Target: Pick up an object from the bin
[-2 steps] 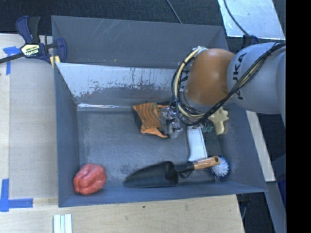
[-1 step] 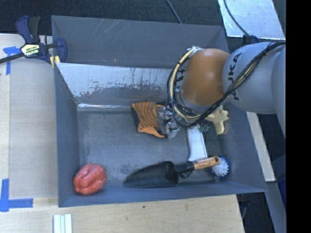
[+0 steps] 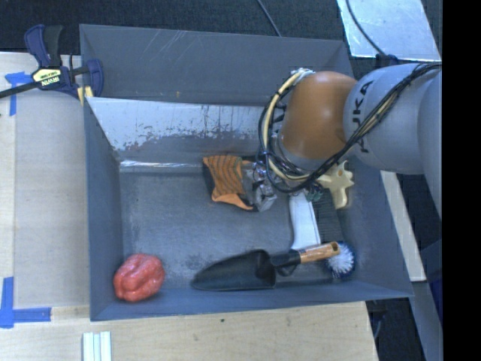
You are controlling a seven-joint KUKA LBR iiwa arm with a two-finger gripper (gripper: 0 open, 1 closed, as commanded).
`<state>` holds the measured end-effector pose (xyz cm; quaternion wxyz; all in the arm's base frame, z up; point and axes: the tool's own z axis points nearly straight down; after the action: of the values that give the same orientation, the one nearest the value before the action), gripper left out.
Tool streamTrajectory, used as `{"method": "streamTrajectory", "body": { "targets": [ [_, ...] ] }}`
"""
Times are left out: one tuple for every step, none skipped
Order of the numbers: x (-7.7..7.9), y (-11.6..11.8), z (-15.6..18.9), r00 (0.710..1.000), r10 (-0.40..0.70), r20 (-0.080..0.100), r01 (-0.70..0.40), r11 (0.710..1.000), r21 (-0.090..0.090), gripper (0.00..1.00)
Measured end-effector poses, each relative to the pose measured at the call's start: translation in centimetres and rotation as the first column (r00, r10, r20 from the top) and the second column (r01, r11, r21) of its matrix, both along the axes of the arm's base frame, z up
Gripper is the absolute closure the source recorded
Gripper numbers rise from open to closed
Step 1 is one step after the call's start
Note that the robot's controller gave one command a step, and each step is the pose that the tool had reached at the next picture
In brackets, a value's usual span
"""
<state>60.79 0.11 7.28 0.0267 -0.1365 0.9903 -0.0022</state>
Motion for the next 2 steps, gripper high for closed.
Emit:
{"method": "streamTrajectory", "body": {
  "targets": [
    [-0.43, -0.2, -0.1, 1.0, 0.019, 0.005, -0.019, 1.0, -0.003, 0.0],
    [-0.45, -0.21, -0.1, 1.0, 0.02, 0.004, -0.02, 1.0, -0.003, 0.0]
  ]
}}
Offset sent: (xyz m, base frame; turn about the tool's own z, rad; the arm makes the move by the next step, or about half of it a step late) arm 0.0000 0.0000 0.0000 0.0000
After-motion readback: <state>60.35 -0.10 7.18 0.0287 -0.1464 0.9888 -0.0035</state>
